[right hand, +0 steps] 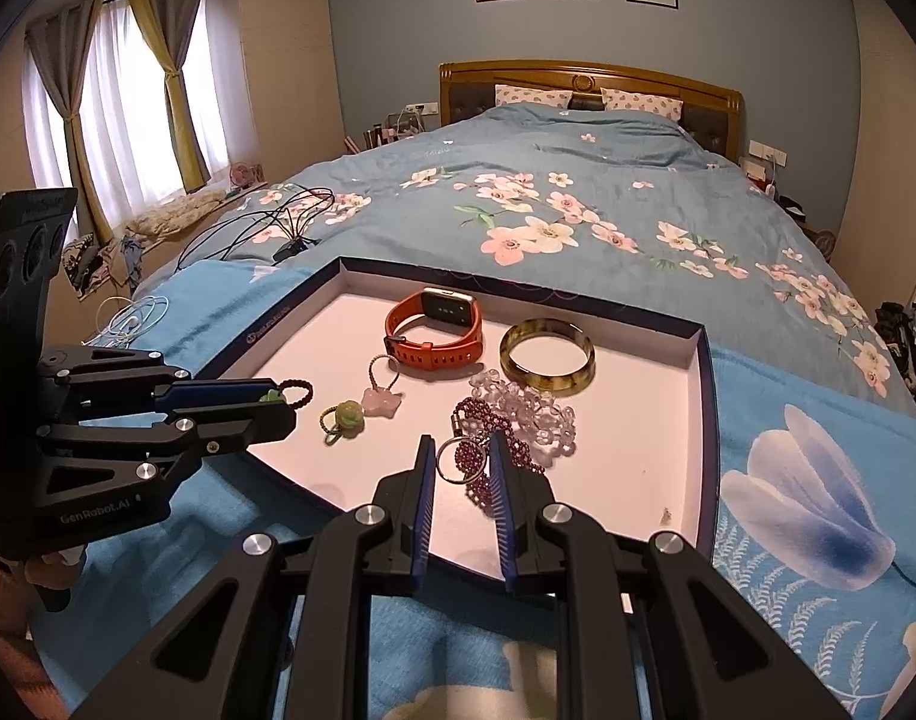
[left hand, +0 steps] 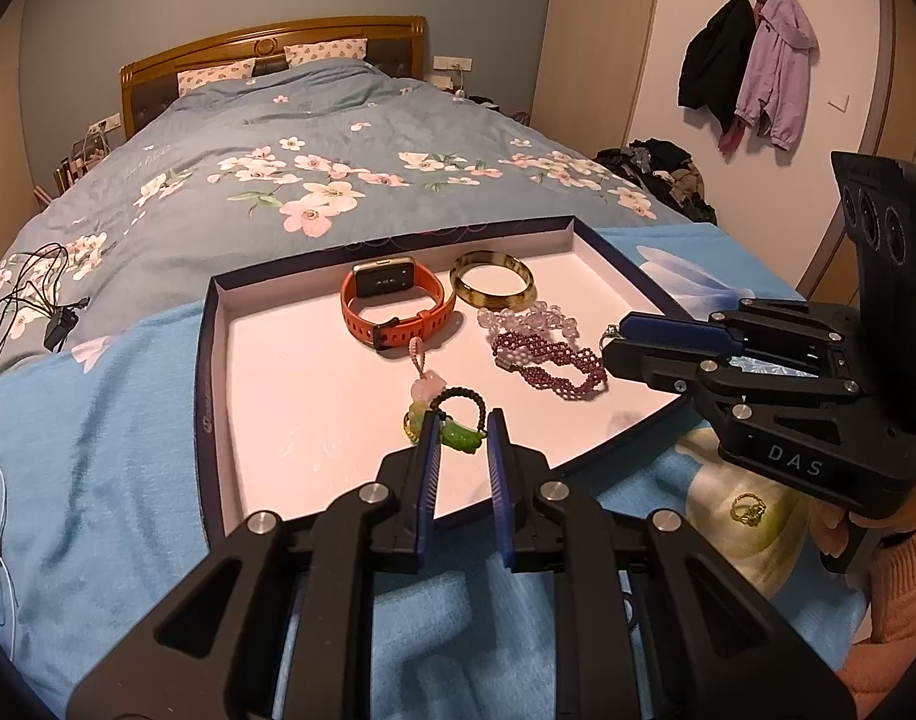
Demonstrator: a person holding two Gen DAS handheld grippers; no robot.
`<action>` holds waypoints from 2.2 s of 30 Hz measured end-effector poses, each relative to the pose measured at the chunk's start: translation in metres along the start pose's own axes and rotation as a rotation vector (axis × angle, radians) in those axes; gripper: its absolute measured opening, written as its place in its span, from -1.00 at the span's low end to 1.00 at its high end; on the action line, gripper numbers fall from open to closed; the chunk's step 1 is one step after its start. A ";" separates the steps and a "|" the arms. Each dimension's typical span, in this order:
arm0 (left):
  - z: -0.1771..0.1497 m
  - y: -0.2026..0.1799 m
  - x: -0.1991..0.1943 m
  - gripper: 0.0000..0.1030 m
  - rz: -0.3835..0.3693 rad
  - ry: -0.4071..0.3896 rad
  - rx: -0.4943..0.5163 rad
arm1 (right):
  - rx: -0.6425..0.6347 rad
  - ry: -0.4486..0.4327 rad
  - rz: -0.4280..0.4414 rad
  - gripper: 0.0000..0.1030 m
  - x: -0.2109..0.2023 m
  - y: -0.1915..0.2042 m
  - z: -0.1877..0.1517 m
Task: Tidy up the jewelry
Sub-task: 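Carry both rings over the box and lower them inside with both tools, then open both tools to release the rings into the box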
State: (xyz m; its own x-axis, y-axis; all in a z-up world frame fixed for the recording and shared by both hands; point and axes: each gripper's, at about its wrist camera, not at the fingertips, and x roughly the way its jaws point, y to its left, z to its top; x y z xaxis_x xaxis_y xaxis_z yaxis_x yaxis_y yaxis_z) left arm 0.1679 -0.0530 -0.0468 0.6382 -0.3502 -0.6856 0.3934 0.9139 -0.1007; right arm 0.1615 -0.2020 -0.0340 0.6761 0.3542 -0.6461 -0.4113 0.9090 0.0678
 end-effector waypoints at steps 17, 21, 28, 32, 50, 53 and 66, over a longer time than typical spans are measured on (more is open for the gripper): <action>0.000 0.000 0.014 -0.69 0.008 0.024 -0.001 | 0.012 0.024 0.003 -0.68 0.016 -0.003 0.004; 0.000 0.000 0.018 -0.69 0.013 0.029 -0.001 | 0.010 0.035 -0.003 -0.68 0.022 -0.002 0.004; 0.000 0.000 0.025 -0.69 0.019 0.042 -0.002 | 0.011 0.050 -0.004 -0.68 0.028 -0.003 0.005; 0.000 0.002 0.028 -0.69 0.022 0.048 -0.006 | 0.011 0.061 -0.008 -0.68 0.033 -0.003 0.006; -0.001 0.004 0.036 -0.69 0.024 0.063 -0.011 | 0.034 0.102 -0.022 -0.67 0.050 -0.008 0.007; -0.002 0.003 0.036 -0.69 0.027 0.059 -0.009 | 0.038 0.102 -0.024 -0.66 0.050 -0.009 0.006; -0.001 -0.003 0.023 -0.39 0.021 0.014 0.007 | 0.055 0.075 -0.012 -0.65 0.037 -0.010 0.005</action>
State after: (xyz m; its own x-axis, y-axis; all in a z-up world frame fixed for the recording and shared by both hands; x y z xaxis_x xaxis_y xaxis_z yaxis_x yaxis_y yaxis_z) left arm 0.1809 -0.0635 -0.0628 0.6372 -0.3283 -0.6973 0.3846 0.9195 -0.0814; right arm 0.1941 -0.1971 -0.0544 0.6326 0.3275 -0.7018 -0.3676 0.9246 0.1001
